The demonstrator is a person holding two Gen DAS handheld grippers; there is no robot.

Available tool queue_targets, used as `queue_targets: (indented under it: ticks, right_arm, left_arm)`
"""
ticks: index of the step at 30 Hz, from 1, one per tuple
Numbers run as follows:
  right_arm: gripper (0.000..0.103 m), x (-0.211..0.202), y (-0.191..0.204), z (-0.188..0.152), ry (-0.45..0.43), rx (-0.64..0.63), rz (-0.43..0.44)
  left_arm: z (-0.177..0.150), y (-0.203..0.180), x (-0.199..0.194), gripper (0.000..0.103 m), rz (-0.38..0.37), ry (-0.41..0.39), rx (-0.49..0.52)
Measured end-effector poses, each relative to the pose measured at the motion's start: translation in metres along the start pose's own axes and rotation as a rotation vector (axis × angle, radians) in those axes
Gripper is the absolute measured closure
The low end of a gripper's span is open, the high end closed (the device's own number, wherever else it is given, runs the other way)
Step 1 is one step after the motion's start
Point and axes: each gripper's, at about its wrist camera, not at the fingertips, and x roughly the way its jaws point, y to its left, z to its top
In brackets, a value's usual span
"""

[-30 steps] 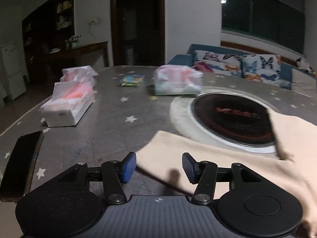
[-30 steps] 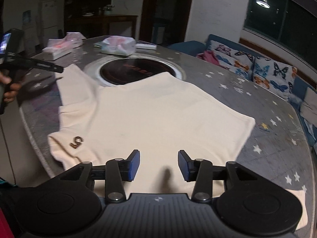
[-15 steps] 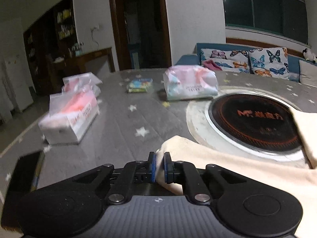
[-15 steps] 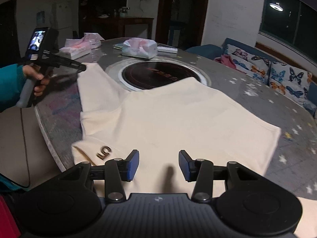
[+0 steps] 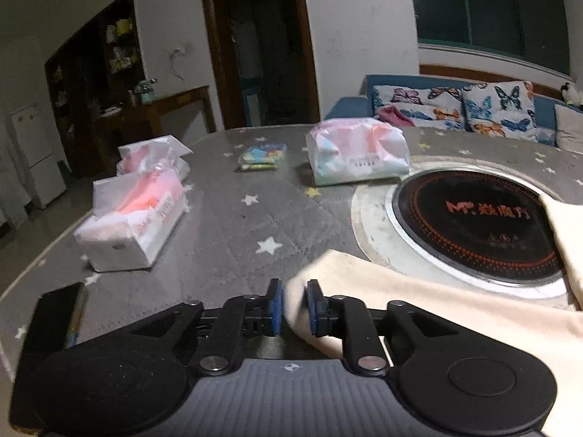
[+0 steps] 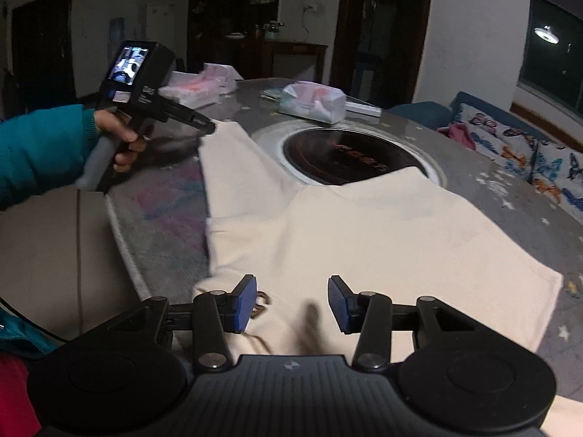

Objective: Fold clothes

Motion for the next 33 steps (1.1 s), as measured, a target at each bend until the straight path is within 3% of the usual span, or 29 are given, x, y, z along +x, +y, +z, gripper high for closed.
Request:
queue_targets:
  ticks: [2, 4, 12, 17, 23, 29, 33]
  right_arm:
    - [0.064, 0.003, 0.005, -0.003, 0.020, -0.019, 0.029]
    - [0.065, 0.005, 0.013, -0.006, 0.036, -0.046, 0.032]
    - [0.065, -0.034, -0.004, -0.017, -0.014, 0.075, -0.014]
    - [0.068, -0.055, -0.019, -0.041, 0.029, 0.176, -0.062]
    - [0.075, -0.064, -0.015, -0.061, 0.086, 0.183, -0.054]
    - [0.076, -0.077, -0.017, -0.056, 0.023, 0.182, -0.081]
    - [0.076, -0.066, -0.009, -0.045, 0.007, 0.125, -0.048]
  left_arm:
    - [0.004, -0.002, -0.011, 0.085, -0.015, -0.020, -0.001]
    - [0.008, -0.008, -0.028, 0.085, -0.080, -0.030, -0.006]
    - [-0.006, -0.079, -0.097, 0.085, -0.538, -0.060, 0.115]
    - [-0.026, -0.123, -0.118, 0.085, -0.719, -0.056, 0.222]
    - [-0.054, -0.148, -0.135, 0.085, -0.822, -0.031, 0.367]
    - [-0.066, -0.153, -0.145, 0.085, -0.856, -0.045, 0.451]
    - [-0.066, -0.144, -0.150, 0.085, -0.878, -0.047, 0.454]
